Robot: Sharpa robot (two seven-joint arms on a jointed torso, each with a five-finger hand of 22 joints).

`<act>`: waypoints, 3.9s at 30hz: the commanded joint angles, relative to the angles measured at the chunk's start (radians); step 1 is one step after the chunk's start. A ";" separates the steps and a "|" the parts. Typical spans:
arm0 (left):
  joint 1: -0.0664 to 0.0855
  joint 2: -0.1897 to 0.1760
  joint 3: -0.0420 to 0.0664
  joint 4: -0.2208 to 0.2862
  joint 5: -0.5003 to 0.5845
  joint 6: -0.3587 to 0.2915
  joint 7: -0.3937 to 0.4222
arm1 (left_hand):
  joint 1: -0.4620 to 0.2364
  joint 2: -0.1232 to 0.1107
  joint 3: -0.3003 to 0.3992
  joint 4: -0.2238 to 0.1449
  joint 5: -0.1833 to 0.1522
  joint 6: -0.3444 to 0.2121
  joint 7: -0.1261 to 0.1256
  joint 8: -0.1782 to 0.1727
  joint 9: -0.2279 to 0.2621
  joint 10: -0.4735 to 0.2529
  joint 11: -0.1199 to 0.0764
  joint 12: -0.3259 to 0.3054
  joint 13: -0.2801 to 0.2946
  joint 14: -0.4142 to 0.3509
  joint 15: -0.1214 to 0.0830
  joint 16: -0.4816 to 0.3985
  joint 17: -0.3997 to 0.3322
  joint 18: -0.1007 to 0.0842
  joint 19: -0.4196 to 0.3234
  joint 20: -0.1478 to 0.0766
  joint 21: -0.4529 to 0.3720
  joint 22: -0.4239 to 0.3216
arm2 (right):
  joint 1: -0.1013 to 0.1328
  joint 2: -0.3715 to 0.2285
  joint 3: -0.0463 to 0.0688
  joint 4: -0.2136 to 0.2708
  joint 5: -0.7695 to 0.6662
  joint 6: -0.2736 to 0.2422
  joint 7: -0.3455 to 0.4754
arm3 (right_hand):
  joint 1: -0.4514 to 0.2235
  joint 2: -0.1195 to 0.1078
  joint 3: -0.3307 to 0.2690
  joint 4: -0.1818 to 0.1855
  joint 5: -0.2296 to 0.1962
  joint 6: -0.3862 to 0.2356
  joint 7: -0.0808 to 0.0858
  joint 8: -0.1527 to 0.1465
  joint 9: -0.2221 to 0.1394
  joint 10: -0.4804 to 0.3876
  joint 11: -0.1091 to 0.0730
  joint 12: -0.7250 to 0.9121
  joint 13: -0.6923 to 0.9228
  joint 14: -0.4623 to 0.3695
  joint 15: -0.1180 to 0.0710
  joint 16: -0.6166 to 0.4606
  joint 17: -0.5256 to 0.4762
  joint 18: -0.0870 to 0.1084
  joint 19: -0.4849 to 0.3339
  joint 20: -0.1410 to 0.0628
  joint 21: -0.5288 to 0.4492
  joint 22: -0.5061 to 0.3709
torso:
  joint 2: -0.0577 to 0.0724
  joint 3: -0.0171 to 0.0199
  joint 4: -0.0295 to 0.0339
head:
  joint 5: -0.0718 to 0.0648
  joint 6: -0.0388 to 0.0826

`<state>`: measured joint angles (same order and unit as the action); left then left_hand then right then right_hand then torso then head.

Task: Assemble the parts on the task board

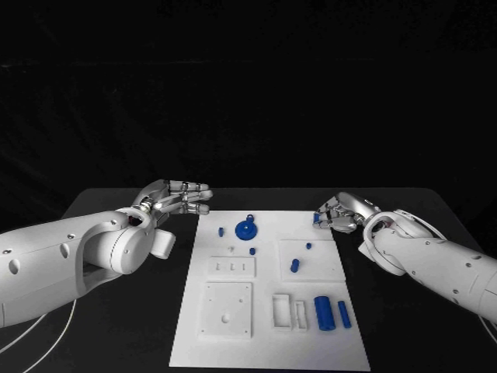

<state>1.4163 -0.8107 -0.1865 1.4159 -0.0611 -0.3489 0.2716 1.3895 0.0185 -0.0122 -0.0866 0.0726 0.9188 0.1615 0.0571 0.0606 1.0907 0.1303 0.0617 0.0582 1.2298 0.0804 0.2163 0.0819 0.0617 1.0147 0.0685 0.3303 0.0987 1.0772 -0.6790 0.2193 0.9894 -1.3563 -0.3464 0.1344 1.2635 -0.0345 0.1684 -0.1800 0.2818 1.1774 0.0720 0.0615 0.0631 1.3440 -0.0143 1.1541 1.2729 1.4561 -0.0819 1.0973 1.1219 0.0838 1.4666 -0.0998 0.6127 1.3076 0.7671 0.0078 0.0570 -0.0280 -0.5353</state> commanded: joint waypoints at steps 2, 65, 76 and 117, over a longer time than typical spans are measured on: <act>0.002 0.007 0.001 -0.006 -0.021 0.027 -0.011 | -0.004 0.016 -0.001 -0.005 0.006 0.063 -0.012 0.007 0.003 0.049 -0.022 -0.001 0.000 0.083 -0.041 0.110 0.046 -0.005 0.064 -0.044 0.076 0.040 | -0.001 -0.007 0.000 0.028 0.025 -0.100 -0.033 | 0.001 -0.005 0.023 0.001 -0.005 0.010 -0.002 0.001 0.002 0.005 -0.001 0.004 0.002 0.000 -0.006 0.006 0.001 -0.002 0.050 -0.008 0.004 0.062 | -0.002 0.0001 -0.0018 | -0.001 0.002; 0.092 0.293 -0.011 -0.188 -0.434 0.329 -0.680 | -0.259 -0.106 0.047 0.288 -0.001 0.220 -0.109 0.007 0.170 0.414 -0.178 0.348 0.162 0.154 -0.189 0.905 0.480 -0.015 0.133 -0.195 0.498 0.689 | 0.024 0.091 -0.054 0.389 -0.086 -0.039 -0.344 | -0.016 -0.044 0.142 0.042 -0.004 0.013 -0.003 0.001 0.002 0.009 -0.005 0.005 0.014 0.001 -0.008 0.011 0.001 0.003 0.051 -0.010 0.022 0.058 | -0.058 -0.0084 -0.0266 | 0.040 -0.021; 0.092 0.308 -0.013 -0.197 -0.452 0.347 -0.693 | -0.254 -0.073 0.018 0.233 0.072 0.234 -0.116 0.008 0.247 0.413 -0.181 0.346 0.165 0.152 -0.191 0.904 0.480 -0.019 0.148 -0.198 0.443 0.759 | 0.024 0.100 -0.060 0.389 -0.086 -0.031 -0.343 | -0.017 -0.045 0.142 0.044 -0.005 0.012 -0.003 0.001 0.002 0.008 -0.005 0.005 0.014 0.001 -0.008 0.010 -0.001 0.003 0.051 -0.010 0.021 0.057 | -0.057 -0.0086 -0.0271 | 0.040 -0.022; 0.090 0.319 -0.017 -0.214 -0.446 0.370 -0.674 | -0.255 0.036 0.311 -0.053 0.401 0.270 -0.151 0.011 0.679 0.416 -0.192 0.332 0.166 0.149 -0.202 0.904 0.480 -0.027 0.175 -0.209 0.334 0.921 | 0.023 0.109 -0.074 0.384 -0.089 -0.009 -0.342 | -0.017 -0.045 0.136 0.050 -0.009 0.011 -0.003 0.001 0.002 0.008 -0.005 0.003 0.013 0.000 -0.008 0.009 -0.003 0.003 0.051 -0.010 0.018 0.054 | -0.057 -0.0066 -0.0275 | 0.041 -0.031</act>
<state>1.5050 -0.4942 -0.2043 1.2014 -0.5155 0.0096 -0.4247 1.1431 0.0536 0.2393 -0.0838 0.4704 1.1635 0.0297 0.0710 0.4131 1.4668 -0.0570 0.3895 0.2237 1.3778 -0.1165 1.1221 0.5627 0.0457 1.1849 -0.1413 0.6675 1.0183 1.1014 -0.5708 0.1457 1.3737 -1.4342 -0.3724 -0.2104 1.2427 -0.0770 0.3051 -0.1352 0.2748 1.1824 0.0687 0.0588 0.0636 1.3472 -0.0176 1.1576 1.2873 1.4557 -0.0812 1.1083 1.1199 0.0838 1.4630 -0.1033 0.6317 1.3076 0.7103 0.0011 0.0297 0.0135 -0.5665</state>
